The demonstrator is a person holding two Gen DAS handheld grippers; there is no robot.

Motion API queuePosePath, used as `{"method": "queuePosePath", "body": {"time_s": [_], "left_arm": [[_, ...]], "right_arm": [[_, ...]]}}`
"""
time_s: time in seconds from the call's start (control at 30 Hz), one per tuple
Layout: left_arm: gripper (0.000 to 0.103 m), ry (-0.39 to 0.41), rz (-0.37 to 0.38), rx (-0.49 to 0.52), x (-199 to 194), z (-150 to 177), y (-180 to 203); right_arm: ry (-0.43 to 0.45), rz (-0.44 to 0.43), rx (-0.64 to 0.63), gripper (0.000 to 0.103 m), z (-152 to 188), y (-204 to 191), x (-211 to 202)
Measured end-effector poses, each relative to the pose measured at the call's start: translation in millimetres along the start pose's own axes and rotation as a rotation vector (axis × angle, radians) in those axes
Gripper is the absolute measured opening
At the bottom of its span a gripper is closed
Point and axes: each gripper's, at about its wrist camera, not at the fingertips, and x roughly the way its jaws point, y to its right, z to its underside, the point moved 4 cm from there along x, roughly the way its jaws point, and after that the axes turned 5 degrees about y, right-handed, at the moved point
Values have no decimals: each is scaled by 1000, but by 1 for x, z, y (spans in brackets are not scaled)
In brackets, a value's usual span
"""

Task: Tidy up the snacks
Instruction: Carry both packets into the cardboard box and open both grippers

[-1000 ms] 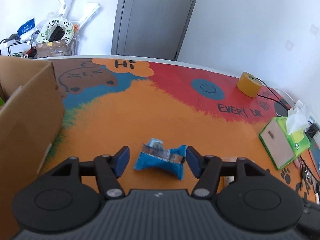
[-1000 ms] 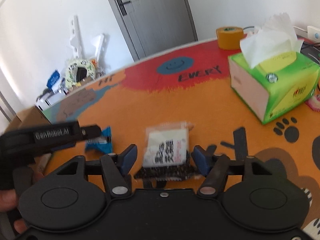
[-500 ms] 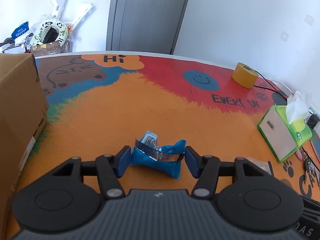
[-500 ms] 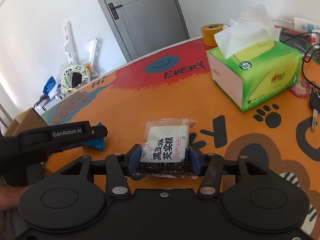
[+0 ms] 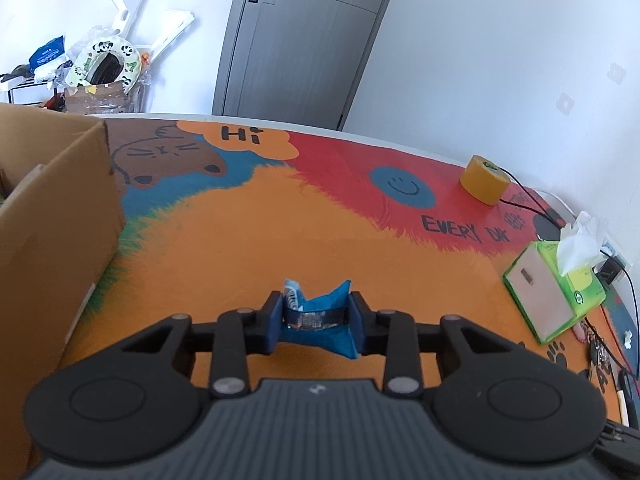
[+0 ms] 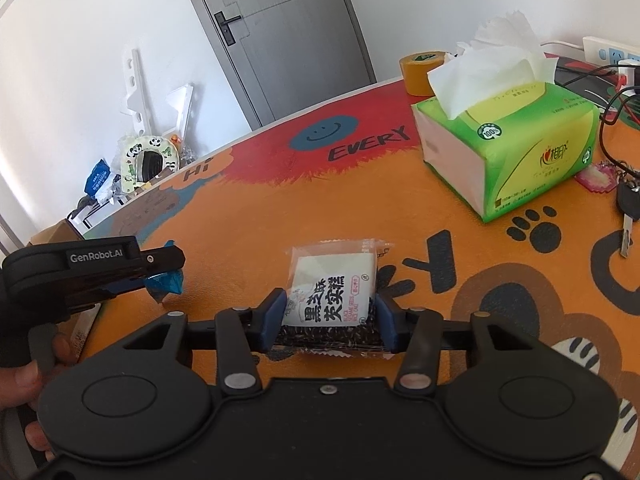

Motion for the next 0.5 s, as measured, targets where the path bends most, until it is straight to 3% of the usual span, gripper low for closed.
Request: {"method": "queuePosePath", "body": {"time_s": [0.5], "left_arm": [[33,76,20,-11,-48,-13,-15]], "right_arm": [[57,-29,-17,46,-6,-26,-21]]}}
